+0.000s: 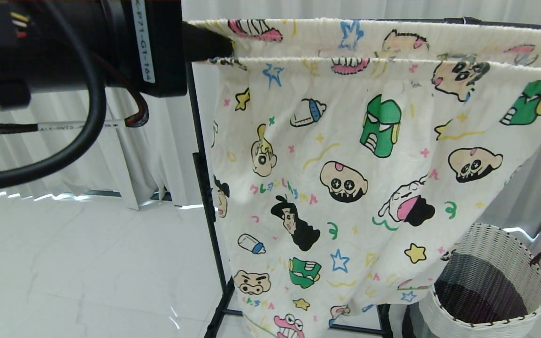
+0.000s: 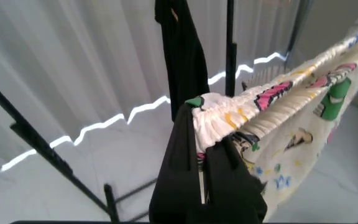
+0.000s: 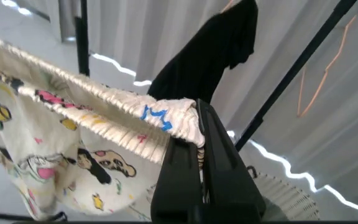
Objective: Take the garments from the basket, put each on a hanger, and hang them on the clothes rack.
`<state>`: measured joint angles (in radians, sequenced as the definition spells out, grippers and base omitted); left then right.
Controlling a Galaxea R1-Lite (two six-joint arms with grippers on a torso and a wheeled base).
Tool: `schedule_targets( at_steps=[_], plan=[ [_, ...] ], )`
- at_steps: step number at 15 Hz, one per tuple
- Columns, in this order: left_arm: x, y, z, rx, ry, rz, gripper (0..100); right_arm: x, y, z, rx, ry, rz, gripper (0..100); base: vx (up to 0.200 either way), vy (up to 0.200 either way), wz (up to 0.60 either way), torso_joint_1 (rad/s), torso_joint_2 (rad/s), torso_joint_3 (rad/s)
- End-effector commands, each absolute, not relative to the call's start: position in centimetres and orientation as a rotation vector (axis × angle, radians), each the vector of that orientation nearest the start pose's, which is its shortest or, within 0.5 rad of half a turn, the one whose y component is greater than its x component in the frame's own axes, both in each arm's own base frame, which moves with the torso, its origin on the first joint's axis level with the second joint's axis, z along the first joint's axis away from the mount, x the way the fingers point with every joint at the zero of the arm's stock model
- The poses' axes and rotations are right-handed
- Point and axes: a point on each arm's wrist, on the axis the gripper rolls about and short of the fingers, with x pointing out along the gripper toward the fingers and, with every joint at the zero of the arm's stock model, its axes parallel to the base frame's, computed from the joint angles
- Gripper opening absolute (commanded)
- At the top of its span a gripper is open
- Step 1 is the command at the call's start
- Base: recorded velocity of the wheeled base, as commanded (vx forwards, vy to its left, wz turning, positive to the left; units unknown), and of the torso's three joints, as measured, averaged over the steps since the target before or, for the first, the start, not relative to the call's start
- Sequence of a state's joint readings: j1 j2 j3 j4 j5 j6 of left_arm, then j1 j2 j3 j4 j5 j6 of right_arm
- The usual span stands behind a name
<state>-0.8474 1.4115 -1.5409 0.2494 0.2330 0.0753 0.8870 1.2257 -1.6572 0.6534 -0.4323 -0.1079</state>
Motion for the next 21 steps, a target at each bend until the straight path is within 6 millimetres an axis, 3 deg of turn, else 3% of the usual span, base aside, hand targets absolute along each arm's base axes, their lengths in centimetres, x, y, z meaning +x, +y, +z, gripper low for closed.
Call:
schedule_targets(
  at_steps=[1,4,5,8,12,16,21],
  plan=[
    [15.2,-16.4,38.1,0.130,0.072,-0.615,0,6.6,7.3,40.9,-0.240,0.145,0.532,0,0.000,0.000,0.00,0.000,0.00,0.000],
    [15.8,-17.2,38.1,0.123,0.037,-0.617,0,4.5,6.5,40.4,-0.263,0.171,0.780,0,0.000,0.000,0.00,0.000,0.00,0.000],
    [16.0,-17.4,38.1,0.134,0.023,-0.617,0,3.4,7.2,40.2,-0.262,0.172,0.981,0,0.000,0.000,0.00,0.000,0.00,0.000],
    [16.0,-17.7,38.0,0.137,0.024,-0.628,0,2.2,10.5,38.9,-0.312,0.245,1.205,0,0.000,0.000,0.00,0.000,0.00,0.000],
    [15.9,-17.7,38.0,0.137,0.024,-0.628,0,2.2,13.8,38.9,-0.289,0.223,1.262,0,0.000,0.000,0.00,0.000,0.00,0.000],
    [15.4,-17.5,37.9,0.146,0.035,-0.638,0,2.2,13.0,39.1,-0.275,0.213,1.252,0,0.000,0.000,0.00,0.000,0.00,0.000],
    [9.2,-13.7,36.3,0.228,0.326,-0.764,0,3.8,11.3,38.5,-0.266,0.222,1.100,0,0.000,0.000,0.00,0.000,0.00,0.000]
  ],
)
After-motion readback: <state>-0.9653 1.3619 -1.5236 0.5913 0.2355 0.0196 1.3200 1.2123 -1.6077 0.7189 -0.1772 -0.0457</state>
